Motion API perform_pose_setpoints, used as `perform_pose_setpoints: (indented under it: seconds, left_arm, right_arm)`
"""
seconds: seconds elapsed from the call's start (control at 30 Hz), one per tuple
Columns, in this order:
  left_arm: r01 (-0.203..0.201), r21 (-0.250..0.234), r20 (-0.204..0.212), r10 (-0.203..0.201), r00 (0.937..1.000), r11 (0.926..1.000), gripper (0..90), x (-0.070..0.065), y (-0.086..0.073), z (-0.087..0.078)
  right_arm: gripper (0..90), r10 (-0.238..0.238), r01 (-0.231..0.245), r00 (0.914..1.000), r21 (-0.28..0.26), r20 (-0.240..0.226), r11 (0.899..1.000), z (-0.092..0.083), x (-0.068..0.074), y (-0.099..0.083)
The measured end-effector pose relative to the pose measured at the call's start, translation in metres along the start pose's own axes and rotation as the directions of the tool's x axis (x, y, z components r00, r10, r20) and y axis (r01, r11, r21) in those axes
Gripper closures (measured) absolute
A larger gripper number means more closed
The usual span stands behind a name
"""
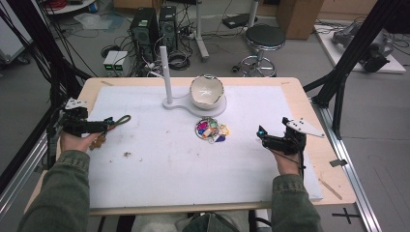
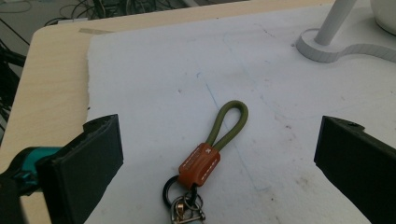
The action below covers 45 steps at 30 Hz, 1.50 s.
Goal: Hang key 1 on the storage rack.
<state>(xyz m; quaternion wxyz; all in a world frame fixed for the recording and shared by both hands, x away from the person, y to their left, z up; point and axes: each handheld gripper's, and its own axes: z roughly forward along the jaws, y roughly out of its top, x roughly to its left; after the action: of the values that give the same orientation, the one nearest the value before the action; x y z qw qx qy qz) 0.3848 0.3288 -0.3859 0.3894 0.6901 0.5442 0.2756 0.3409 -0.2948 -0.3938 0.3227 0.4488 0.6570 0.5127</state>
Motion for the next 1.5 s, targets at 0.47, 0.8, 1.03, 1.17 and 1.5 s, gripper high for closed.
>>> perform_pose_setpoints:
  seconds: [0.47,0.8,1.03,1.17,1.5]
  left_arm:
    - [0.034,0.097,0.025,-0.036,0.9990,0.9947,1.7,0.013,0.000,0.028]
    - [0.014,0.169,0.045,-0.021,0.9988,0.9855,1.7,0.015,0.007,0.045]
    - [-0.016,0.262,0.060,0.000,0.9982,0.9650,1.7,0.024,0.005,0.058]
    - [-0.025,0.296,0.075,0.003,0.9972,0.9547,2.9,0.025,0.006,0.063]
    - [-0.093,0.353,0.101,0.060,0.9931,0.9310,10.3,0.021,0.002,0.067]
  right_arm:
    - [0.5,-0.001,0.001,1.0000,-0.002,-0.001,1.000,0.001,0.000,0.000]
    - [0.5,0.005,-0.005,1.0000,0.004,-0.005,1.000,0.001,0.000,0.000]
    - [0.5,0.002,-0.002,0.9999,0.003,-0.010,1.000,0.001,0.000,0.000]
    - [0.5,0.001,-0.001,1.0000,0.004,-0.009,1.000,0.001,0.000,0.000]
    - [0.5,0.002,-0.002,1.0000,0.004,-0.010,1.000,0.001,0.000,0.000]
